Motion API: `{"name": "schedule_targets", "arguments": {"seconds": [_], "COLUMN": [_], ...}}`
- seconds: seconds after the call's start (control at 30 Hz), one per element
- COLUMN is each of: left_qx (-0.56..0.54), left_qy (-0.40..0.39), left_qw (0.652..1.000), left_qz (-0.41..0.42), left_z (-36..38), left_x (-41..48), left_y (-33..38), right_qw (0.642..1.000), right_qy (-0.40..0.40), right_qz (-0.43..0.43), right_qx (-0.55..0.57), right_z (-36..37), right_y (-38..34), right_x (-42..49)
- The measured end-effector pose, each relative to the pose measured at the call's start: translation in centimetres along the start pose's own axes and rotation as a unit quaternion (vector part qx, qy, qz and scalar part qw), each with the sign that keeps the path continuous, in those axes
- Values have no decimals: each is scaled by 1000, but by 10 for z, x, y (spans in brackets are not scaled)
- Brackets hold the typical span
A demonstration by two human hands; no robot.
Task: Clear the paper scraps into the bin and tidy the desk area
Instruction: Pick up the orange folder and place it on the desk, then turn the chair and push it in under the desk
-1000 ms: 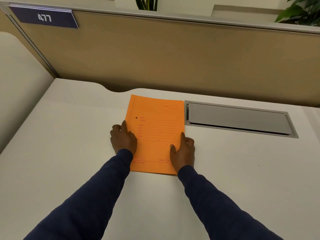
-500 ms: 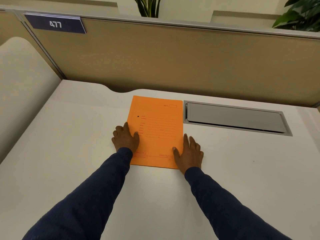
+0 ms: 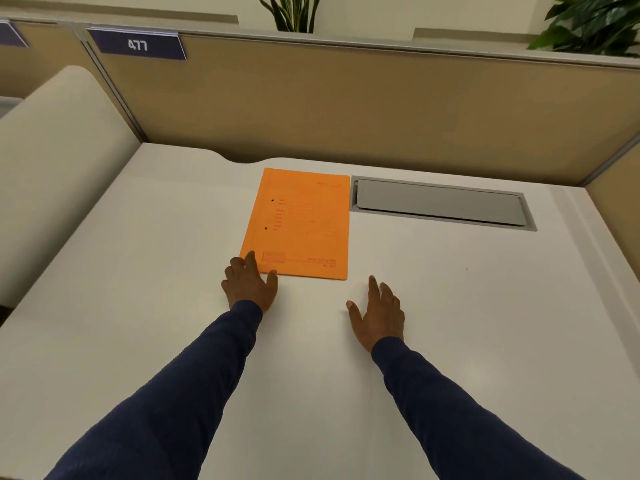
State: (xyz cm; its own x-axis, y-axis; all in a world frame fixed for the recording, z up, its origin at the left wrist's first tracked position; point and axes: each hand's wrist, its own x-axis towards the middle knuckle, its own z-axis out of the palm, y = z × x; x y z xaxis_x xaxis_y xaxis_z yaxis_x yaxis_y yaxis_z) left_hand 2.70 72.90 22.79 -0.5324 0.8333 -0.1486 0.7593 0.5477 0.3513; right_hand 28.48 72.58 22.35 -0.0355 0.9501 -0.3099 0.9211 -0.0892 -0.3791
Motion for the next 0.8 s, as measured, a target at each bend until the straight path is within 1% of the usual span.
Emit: {"name": "schedule_targets", "arguments": {"seconds": [0.17, 0.27, 0.5, 0.63, 0.8], "left_qx": [5, 22, 14, 48, 59], "left_qy": [-7, -12, -24, -40, -34], "left_qw": [1000, 999, 1000, 998, 998], "left_qz": [8, 25, 12, -4, -1], "left_z": [10, 23, 55, 65, 57], "left_x": [-76, -137, -281, -367, -425], "left_y": [8, 13, 22, 18, 13], "right_qw": [1000, 999, 997, 995, 996], "right_qy": [-11, -14, -26, -46, -51], "right_qz": [-18, -31, -66, -72, -66], "right_qx": [8, 14, -26, -41, -35], "right_z": [6, 6, 3, 3, 2], "right_y": [37, 70, 148, 192, 215], "right_x": [-61, -102, -194, -248, -293]}}
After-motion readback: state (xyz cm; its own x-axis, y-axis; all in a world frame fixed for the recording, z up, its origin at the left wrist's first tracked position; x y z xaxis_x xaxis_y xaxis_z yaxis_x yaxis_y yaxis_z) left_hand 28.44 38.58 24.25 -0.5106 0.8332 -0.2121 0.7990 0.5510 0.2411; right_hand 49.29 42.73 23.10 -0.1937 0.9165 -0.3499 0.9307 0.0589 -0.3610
